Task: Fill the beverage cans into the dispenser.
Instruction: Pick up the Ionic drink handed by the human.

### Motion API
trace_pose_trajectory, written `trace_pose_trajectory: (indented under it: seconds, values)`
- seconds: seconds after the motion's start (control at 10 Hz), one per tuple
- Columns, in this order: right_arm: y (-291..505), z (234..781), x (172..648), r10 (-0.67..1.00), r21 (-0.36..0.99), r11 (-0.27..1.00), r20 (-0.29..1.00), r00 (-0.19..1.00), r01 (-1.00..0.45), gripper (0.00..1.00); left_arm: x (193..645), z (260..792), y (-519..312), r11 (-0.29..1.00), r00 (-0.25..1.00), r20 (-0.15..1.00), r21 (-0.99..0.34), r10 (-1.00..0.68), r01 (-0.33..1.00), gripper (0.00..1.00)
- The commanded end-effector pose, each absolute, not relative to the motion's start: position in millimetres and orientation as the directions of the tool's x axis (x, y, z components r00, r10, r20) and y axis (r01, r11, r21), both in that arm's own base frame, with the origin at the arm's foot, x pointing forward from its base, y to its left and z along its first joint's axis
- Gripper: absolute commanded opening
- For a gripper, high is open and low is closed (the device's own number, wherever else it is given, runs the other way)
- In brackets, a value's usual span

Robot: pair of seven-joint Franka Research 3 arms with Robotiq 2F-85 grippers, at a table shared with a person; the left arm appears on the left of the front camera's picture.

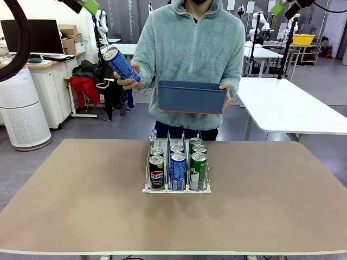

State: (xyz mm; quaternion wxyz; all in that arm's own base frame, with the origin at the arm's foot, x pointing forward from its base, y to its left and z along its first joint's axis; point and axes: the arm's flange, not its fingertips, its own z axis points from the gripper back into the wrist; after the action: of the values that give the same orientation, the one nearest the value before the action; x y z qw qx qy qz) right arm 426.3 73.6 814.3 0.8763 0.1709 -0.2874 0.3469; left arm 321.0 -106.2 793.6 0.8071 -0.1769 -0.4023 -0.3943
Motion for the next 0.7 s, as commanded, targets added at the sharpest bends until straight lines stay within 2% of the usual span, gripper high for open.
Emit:
trace_pose_trajectory:
  seconds: [0.0,0.3,0.6]
  values:
    - [73,814,424,0.51,0.102,0.698,0.624,0.592,-0.709,1.0,328,794,-101,0.64,0.377,0.783,0.034,-0.494,0.768,1.0]
    - [73,814,424,0.51,0.102,0.698,0.624,0.592,-0.709,1.0,357,767,-96,0.632,0.371,0.771,0.051,-0.517,0.773,1.0]
    - [73,814,424,0.51,0.102,0.698,0.624,0.592,-0.709,1.0,378,749,-94,0.643,0.359,0.709,0.173,-0.607,0.746,1.0]
